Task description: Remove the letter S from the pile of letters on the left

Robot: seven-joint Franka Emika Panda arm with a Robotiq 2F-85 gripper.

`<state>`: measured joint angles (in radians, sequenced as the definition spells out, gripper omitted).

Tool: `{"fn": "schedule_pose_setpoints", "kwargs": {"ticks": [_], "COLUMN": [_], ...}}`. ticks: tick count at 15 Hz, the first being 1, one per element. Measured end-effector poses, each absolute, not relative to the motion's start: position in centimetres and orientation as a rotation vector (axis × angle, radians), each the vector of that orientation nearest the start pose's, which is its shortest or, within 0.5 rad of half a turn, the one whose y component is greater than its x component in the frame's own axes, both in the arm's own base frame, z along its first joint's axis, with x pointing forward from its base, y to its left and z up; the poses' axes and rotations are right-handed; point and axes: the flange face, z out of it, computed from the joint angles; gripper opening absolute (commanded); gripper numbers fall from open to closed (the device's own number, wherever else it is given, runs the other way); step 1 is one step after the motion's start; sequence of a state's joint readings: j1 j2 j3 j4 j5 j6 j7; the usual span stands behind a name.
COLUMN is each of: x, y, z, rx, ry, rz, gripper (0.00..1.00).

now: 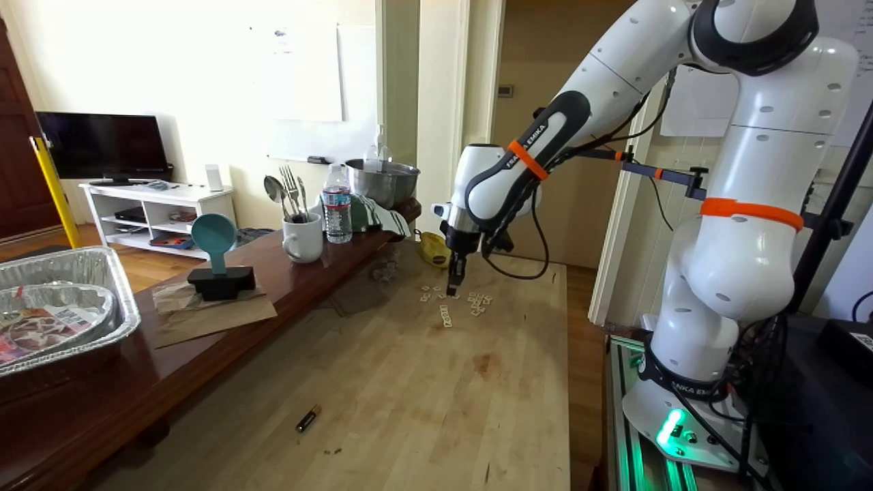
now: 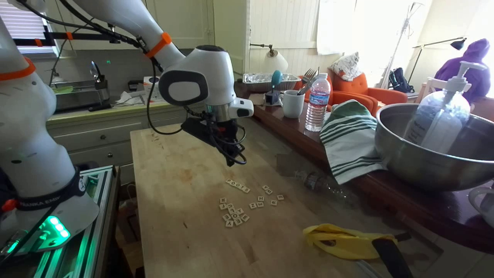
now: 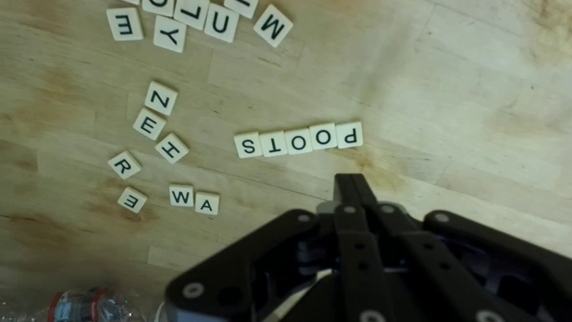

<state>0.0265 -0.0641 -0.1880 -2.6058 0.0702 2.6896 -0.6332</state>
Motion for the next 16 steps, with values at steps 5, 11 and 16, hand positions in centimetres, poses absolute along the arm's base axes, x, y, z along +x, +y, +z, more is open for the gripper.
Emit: {"fn": "schedule_pose_setpoints", "kwargs": {"ticks": [5,11,16], "x": [44.8,45.0,45.3], "y": [-9.1,-8.9,-9.8], "z": [27.9,27.8,27.5], "rx": [-3.094,-3.094,-3.104], "ry": [-0.581,-0.587,-0.551], "rz": [-0.213,-0.211,-0.205], "gripper": [0.01,0.00,0.00]}}
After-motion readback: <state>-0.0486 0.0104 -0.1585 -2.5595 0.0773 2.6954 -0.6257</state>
